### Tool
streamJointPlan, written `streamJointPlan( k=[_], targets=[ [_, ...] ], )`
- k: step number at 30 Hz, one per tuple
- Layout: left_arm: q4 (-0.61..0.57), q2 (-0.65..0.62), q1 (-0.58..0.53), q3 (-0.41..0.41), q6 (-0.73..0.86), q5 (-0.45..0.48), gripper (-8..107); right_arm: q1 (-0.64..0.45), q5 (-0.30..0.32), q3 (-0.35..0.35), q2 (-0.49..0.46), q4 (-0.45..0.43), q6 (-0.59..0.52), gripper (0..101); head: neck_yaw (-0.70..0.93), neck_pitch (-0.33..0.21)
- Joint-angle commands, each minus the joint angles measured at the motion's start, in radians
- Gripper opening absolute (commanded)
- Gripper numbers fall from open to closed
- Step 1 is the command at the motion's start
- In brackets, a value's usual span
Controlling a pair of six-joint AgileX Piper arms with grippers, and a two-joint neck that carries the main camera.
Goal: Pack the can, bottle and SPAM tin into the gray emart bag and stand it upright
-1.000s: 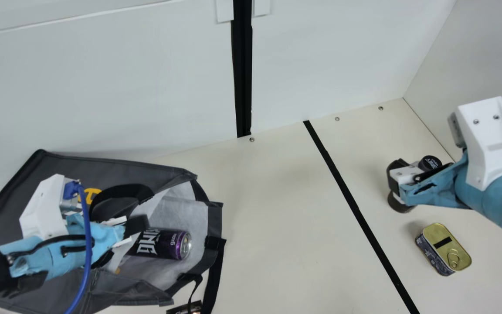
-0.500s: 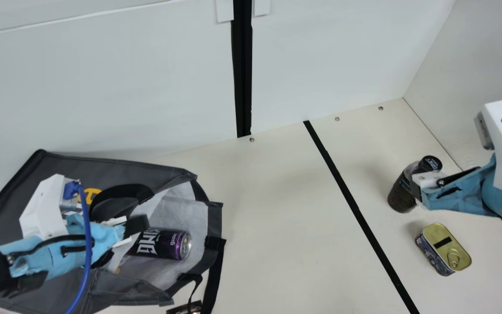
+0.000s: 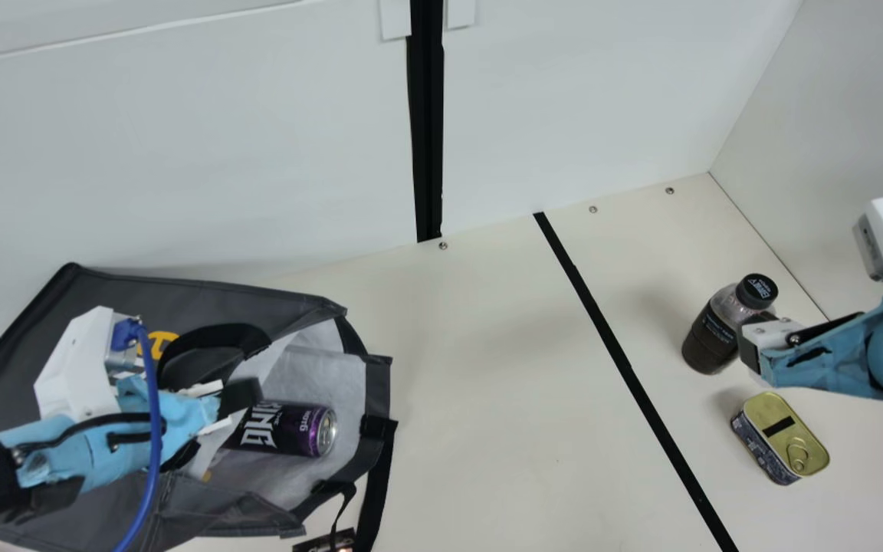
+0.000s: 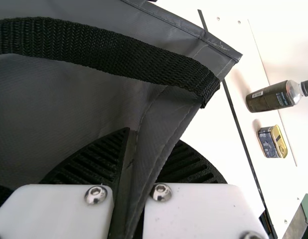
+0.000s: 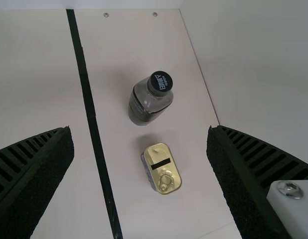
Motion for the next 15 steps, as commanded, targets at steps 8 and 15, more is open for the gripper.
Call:
streamJointPlan(
  k=[8,15],
  targets=[
    [0.000,0.000,0.000,0.000,0.000,0.000,-8,-0.045,-0.002,0.018,-0.014,0.051,-0.030,95,-0.002,-0.023],
    [0.000,0.000,0.000,0.000,0.000,0.000,-8,-0.058,-0.002,0.026,-0.020,0.074,-0.038,95,-0.002,-0.023]
  ],
)
